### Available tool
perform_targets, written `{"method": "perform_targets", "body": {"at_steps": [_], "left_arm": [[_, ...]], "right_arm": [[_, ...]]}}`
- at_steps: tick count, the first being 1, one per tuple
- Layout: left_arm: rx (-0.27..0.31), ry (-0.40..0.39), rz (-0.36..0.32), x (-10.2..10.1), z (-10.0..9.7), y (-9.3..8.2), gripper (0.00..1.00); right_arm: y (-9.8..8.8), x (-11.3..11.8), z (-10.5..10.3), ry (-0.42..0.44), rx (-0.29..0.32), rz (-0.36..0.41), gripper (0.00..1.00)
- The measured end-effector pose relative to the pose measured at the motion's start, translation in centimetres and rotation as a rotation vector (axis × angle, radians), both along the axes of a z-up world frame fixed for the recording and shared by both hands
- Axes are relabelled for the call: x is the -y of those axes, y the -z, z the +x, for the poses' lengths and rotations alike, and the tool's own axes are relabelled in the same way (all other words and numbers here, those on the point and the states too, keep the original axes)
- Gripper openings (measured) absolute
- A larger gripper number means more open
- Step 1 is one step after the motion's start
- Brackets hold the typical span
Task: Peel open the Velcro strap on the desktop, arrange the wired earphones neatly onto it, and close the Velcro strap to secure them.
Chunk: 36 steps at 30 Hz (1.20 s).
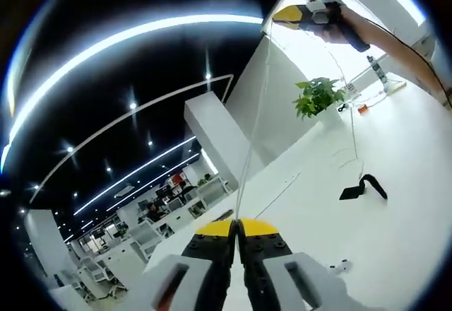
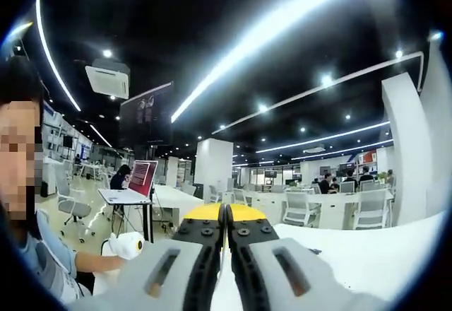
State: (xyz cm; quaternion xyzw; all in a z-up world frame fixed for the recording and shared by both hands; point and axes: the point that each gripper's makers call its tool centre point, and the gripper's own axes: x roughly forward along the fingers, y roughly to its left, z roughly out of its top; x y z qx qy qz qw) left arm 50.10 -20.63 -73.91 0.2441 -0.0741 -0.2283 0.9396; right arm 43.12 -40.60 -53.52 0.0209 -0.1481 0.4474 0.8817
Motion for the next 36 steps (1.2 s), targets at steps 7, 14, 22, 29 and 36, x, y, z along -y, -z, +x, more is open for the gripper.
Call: {"method": "perform_targets", "body": {"at_steps": [7, 14, 22, 29, 36], "left_arm": [[-0.127, -0.021, -0.042, -1.8, 1.4, 3.1, 0.06], [-0.191, 0.013, 0.021, -1.0, 0.7, 5.9, 0.06], [-0.235, 0.049, 0.123, 0.2, -0.6, 8.4, 0.07], [-0.255, 0.094, 0.160, 1.3, -1.2, 9.4, 0.08], [-0.289, 0.145, 0.179, 2.2, -2.0, 10.2, 0.15]], "right_arm": [[2.9, -1.9, 0.7, -0.047, -0.066, -0.046, 0.03], [4.9, -4.1, -0.7, -0.132, -0.100, -0.086, 0.04], [8.7, -5.5, -1.0, -0.159, -0.155, -0.178, 0.04], [11.6, -5.7, -0.3, -0.164, -0.214, -0.224, 0.04], [14.2, -6.4, 0.7, -0.137, -0.233, -0.285, 0.04]]}}
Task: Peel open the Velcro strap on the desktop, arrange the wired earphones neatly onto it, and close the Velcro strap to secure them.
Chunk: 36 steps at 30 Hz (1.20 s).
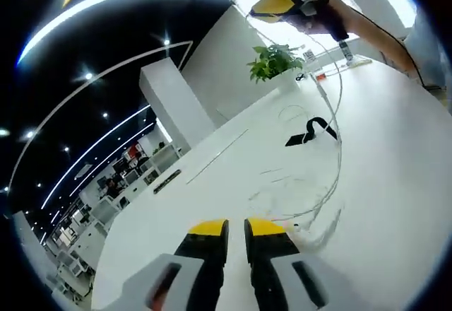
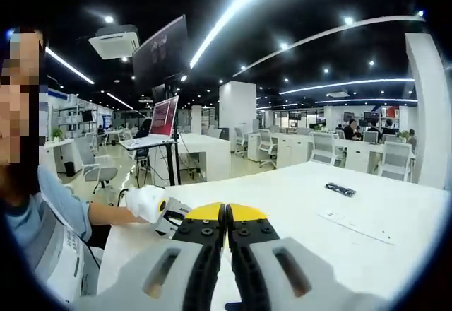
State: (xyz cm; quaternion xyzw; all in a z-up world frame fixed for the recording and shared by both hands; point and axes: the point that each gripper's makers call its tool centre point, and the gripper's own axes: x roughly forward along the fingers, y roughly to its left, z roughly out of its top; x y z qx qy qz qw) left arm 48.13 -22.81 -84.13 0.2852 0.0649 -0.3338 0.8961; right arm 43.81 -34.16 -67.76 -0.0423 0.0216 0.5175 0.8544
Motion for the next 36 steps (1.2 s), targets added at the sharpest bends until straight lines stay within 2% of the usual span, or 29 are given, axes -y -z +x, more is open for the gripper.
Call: {"method": "perform_targets", "body": {"at_steps": [9, 13, 17, 19, 27, 32, 36], "left_arm": [[0.009, -0.013, 0.018, -0.8, 0.5, -0.6, 0.15], [0.032, -0.010, 0.004, -0.6, 0.4, -1.3, 0.15], [0.044, 0.006, -0.043, 0.2, 0.5, -1.9, 0.15], [0.049, 0.017, -0.074, 0.7, -0.8, -2.5, 0.15], [0.067, 0.067, -0.139, 2.8, -2.2, -4.4, 0.15], [0.051, 0.104, -0.138, 4.0, -2.7, -4.1, 0.15], [0.032, 0.126, -0.123, 4.5, -3.2, -3.5, 0.14]], "right_arm": [[2.2, -0.1, 0.6, 0.002, -0.044, -0.034, 0.04], [3.4, 0.5, 0.2, 0.001, -0.057, -0.095, 0.04], [5.1, 1.0, -0.3, -0.001, -0.083, -0.159, 0.04], [5.9, 1.1, -0.5, -0.006, -0.103, -0.176, 0.04], [9.6, 0.5, -1.5, -0.032, -0.153, -0.259, 0.04], [11.7, 1.0, -1.0, -0.007, -0.150, -0.335, 0.04], [11.9, 1.7, -0.3, 0.024, -0.148, -0.339, 0.04]]}}
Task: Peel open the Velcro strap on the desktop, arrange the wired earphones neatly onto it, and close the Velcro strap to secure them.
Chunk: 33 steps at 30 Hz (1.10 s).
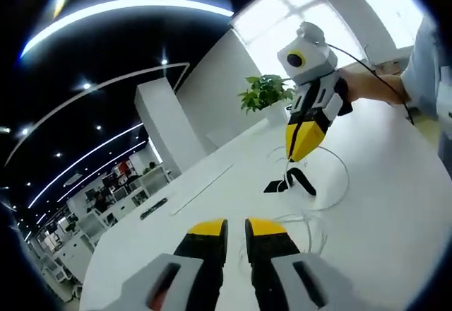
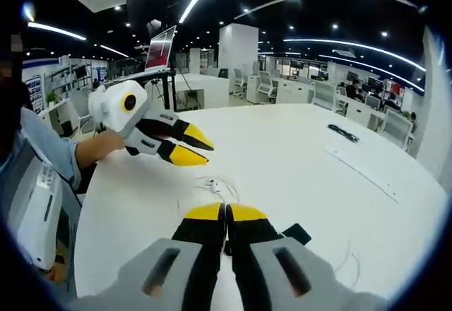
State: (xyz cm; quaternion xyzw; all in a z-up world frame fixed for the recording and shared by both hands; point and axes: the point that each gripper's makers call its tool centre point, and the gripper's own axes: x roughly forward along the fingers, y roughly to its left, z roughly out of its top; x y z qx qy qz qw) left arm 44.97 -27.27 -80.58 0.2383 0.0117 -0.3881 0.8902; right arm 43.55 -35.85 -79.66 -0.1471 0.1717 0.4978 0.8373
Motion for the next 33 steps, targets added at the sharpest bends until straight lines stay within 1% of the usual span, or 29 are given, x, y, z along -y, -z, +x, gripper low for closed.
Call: {"method": "perform_targets", "body": {"at_steps": [2, 4, 10, 14, 17, 20, 22, 25, 27, 29, 33], "left_arm": [[-0.022, 0.020, 0.007, 0.4, -0.3, 0.5, 0.14], [-0.030, 0.028, 0.012, 0.6, -0.5, 0.9, 0.14], [-0.056, 0.041, 0.035, 0.7, -0.9, 1.7, 0.14], [-0.058, 0.045, 0.048, 0.7, -1.2, 2.0, 0.14], [-0.060, 0.044, 0.049, 0.6, -1.2, 2.2, 0.14], [-0.060, 0.040, 0.046, 0.5, -1.1, 2.1, 0.14], [-0.056, 0.041, 0.040, 0.5, -1.2, 1.8, 0.14], [-0.050, 0.048, 0.026, 0.8, -1.4, 1.5, 0.14], [-0.052, 0.050, 0.021, 0.9, -1.4, 1.5, 0.14], [-0.057, 0.046, 0.022, 0.8, -1.4, 1.6, 0.14], [-0.056, 0.035, 0.029, 0.5, -1.3, 1.7, 0.14]], "right_arm": [[0.0, 0.1, 0.2, 0.005, -0.008, 0.012, 0.04], [0.4, 0.0, 0.6, 0.011, -0.024, 0.024, 0.04], [2.1, -1.3, -0.1, -0.031, -0.067, 0.001, 0.04], [1.5, -1.4, -0.8, -0.055, -0.082, 0.031, 0.05], [0.6, -0.8, -1.2, -0.044, -0.097, 0.071, 0.07], [-0.2, 0.1, -1.5, -0.024, -0.086, 0.089, 0.07], [-0.4, 0.7, -1.6, -0.009, -0.080, 0.092, 0.07], [0.2, 1.4, -1.7, 0.014, -0.082, 0.078, 0.03], [0.9, 1.7, -1.7, 0.025, -0.077, 0.061, 0.03], [1.2, 2.0, -1.8, 0.023, -0.079, 0.056, 0.03], [1.7, 2.6, -1.8, 0.040, -0.099, 0.069, 0.05]]}}
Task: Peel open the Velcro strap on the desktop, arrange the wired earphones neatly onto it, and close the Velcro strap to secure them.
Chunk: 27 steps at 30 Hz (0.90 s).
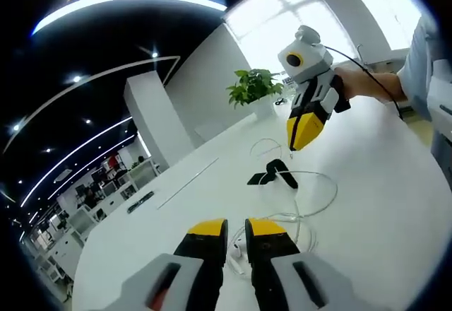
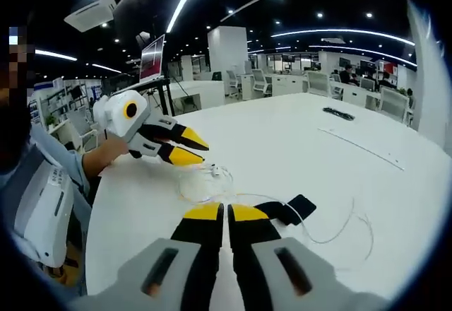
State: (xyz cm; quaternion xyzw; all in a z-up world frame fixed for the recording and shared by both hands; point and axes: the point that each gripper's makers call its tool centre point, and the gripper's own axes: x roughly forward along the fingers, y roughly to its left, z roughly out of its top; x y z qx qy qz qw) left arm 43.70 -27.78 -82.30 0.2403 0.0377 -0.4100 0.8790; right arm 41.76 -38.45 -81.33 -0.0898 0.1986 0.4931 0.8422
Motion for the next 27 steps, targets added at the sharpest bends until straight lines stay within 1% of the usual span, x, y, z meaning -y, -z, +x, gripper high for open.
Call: {"method": "perform_targets", "body": {"at_steps": [7, 10, 13, 16, 21, 24, 27], "left_arm": [[0.008, -0.032, -0.042, -0.8, 0.5, -0.4, 0.14], [0.005, -0.045, -0.065, -1.2, 0.7, -0.7, 0.14], [0.004, -0.058, -0.096, -1.6, 0.9, -1.1, 0.14], [0.010, -0.077, -0.108, -2.1, 1.1, -1.3, 0.14], [0.006, -0.086, -0.127, -2.3, 1.2, -1.5, 0.14], [0.011, -0.087, -0.125, -2.4, 1.2, -1.6, 0.14], [0.011, -0.084, -0.126, -2.3, 1.2, -1.6, 0.14]], "right_arm": [[2.0, 0.9, 0.7, 0.034, -0.021, -0.042, 0.07], [2.8, 1.2, 1.0, 0.047, -0.049, -0.041, 0.07], [3.1, 1.2, 1.2, 0.056, -0.071, -0.028, 0.08], [3.4, 0.9, 1.3, 0.055, -0.095, -0.020, 0.09], [4.0, 0.5, 1.4, 0.047, -0.108, -0.035, 0.09], [4.2, 0.3, 1.3, 0.044, -0.122, -0.039, 0.07], [4.2, 0.2, 1.3, 0.045, -0.140, -0.022, 0.05]]}}
